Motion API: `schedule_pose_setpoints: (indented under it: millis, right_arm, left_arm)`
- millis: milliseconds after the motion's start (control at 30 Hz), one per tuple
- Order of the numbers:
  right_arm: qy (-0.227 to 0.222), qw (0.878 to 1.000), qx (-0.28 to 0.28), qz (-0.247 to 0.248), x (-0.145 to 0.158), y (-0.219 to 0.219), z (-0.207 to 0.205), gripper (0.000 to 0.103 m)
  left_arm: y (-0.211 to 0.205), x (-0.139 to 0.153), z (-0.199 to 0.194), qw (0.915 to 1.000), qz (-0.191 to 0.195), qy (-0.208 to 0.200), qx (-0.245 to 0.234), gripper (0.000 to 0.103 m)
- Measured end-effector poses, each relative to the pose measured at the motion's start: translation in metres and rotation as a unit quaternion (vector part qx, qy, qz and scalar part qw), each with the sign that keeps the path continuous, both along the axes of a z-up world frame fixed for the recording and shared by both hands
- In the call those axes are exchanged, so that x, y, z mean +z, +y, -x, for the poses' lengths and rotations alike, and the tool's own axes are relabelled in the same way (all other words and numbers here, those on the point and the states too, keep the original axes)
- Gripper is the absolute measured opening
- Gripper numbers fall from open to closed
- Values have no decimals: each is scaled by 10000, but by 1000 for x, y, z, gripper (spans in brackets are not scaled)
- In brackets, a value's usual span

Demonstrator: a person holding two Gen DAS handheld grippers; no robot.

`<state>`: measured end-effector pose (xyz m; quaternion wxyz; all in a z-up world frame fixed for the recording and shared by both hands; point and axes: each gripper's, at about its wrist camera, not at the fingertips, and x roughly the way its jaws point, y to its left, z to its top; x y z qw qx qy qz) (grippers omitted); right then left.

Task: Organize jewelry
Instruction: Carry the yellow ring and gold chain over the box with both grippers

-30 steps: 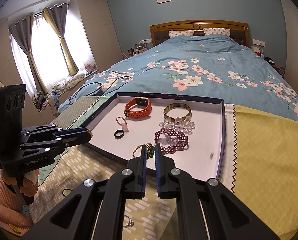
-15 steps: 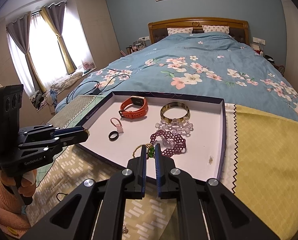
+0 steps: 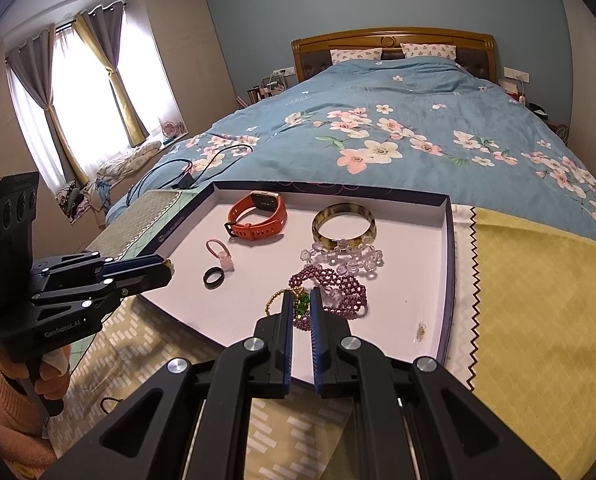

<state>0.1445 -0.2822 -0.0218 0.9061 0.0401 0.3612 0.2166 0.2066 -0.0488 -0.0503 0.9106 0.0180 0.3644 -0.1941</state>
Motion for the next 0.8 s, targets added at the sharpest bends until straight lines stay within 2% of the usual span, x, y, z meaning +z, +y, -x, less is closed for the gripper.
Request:
schedule_pose_setpoints:
  millis: [800]
  right_arm:
    - [299,9990,-110,312,-19,11,-24,7]
  left_arm:
    - [-1,-17,-23,9996,-74,225,154,16]
